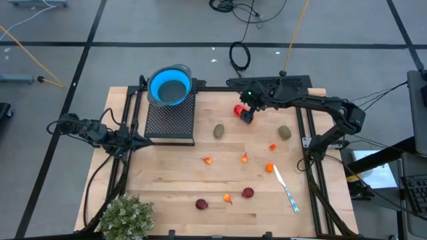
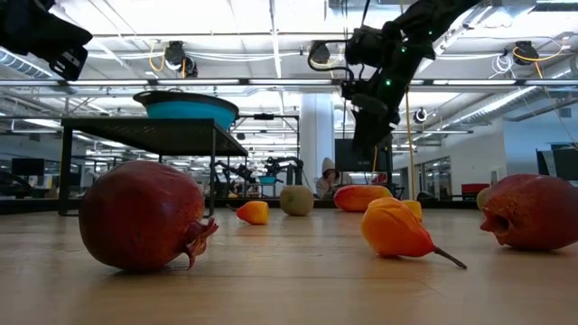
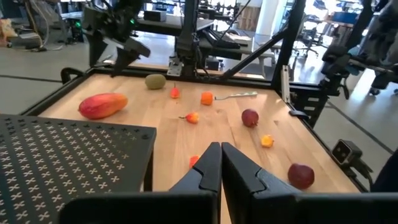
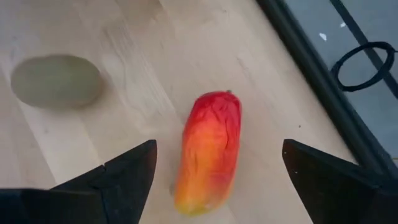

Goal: Pick & Place Fruit
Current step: Put the mango into the blue strainer bowl on the shelf

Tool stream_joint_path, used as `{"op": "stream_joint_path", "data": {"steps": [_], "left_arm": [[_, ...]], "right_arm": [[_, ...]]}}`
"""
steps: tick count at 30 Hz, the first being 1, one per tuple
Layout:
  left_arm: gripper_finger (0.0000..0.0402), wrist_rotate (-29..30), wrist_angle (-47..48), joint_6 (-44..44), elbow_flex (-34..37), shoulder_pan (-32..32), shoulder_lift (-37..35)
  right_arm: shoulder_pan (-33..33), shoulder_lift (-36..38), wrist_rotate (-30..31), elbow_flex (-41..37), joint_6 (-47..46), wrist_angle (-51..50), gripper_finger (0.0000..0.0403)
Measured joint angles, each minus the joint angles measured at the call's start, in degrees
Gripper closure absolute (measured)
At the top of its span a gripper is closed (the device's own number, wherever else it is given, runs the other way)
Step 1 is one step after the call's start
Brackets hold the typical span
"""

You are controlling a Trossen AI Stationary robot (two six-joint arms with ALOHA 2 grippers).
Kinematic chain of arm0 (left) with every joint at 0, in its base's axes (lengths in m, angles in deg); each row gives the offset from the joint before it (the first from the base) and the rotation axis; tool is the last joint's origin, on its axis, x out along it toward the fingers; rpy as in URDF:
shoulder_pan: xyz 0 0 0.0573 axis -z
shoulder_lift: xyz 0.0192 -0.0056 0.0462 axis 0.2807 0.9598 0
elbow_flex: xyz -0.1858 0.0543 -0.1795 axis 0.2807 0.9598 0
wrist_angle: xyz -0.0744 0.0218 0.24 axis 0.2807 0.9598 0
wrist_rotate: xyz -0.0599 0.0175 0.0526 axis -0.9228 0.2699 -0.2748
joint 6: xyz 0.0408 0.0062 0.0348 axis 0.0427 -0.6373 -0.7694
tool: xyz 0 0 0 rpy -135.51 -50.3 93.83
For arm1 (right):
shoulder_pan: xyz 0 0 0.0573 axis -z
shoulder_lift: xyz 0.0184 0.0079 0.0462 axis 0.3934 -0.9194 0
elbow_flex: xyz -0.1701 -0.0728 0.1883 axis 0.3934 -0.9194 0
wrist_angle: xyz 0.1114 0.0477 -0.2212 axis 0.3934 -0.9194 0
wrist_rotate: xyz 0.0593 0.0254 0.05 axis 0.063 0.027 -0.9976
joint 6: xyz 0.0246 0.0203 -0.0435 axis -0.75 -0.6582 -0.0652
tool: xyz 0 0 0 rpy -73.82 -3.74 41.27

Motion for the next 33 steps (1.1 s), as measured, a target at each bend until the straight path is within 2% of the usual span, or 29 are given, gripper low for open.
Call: {"op": "stream_joint_path", "data": {"steps": [5,11,15,18,25,33], "left_arm": [[0.0396,0.15,-0.11,0.59,0.0,-0.01,0.0],[0.0391,1.64,-0.24,2.42,0.0,-0.01,0.0],[0.0399,1.67,-1.09,2.45,-0.01,-0.01,0.0],[0.0398,1.67,-1.68,2.45,-0.04,0.01,0.0],[0.0386,1.67,-3.17,2.16,-0.04,0.01,0.0],[0.04,1.67,-3.15,2.38,-0.04,-0.01,0.02]], "right_arm": [[0.35,0.0,-0.09,-3.53,0.4,1.01,0.0061],[0.37,0.0,-0.36,-8.03,1.7,7.62,0.0061],[0.68,0.0,-2.88,-10.61,1.92,11.27,0.0058],[1.05,0.0,-1.44,-12.65,2.28,13.53,0.0058],[2.75,0.0,-1.44,-15.24,3.18,16.45,0.0057],[4.1,0.0,-2.98,-17.82,2.1,20.1,0.0057]]}}
